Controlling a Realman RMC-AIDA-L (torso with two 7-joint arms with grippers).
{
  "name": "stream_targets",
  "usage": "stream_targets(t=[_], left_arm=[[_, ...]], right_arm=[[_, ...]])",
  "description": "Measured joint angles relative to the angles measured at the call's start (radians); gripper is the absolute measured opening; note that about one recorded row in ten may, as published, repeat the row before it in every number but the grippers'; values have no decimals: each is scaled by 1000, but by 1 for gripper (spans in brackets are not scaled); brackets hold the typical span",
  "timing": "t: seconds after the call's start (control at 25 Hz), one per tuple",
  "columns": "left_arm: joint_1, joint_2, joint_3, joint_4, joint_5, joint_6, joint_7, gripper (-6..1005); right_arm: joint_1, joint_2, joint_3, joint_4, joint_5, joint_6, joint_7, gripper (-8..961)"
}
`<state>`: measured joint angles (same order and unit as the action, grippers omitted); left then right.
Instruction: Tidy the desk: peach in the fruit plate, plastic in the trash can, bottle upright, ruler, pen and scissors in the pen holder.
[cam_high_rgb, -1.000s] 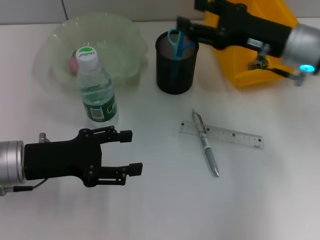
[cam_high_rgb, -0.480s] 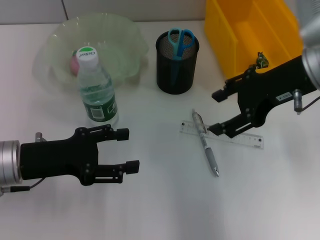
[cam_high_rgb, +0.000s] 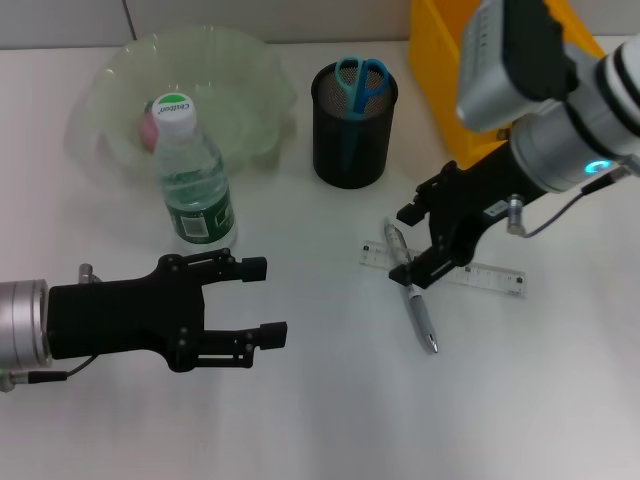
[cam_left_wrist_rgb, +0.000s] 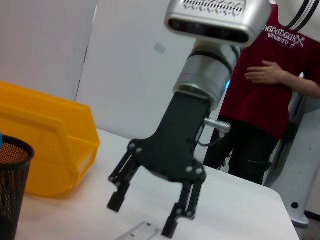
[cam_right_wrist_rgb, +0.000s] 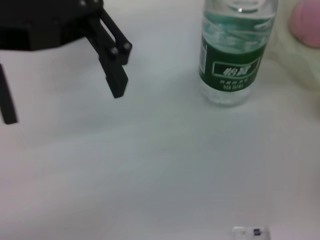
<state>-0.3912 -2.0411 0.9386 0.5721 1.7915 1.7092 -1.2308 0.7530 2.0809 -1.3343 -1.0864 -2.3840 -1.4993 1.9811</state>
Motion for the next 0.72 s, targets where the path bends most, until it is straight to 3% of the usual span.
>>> stream_targets(t=[0.28,0.72], left_arm=[[-3,-1,0,1,0,2,-1,846],[-8,-3,0,0,0,0,-1,846]], right_arm=[[45,2,-84,84,-3,102,0,786],[105,8,-114,232,38,232,2,784]])
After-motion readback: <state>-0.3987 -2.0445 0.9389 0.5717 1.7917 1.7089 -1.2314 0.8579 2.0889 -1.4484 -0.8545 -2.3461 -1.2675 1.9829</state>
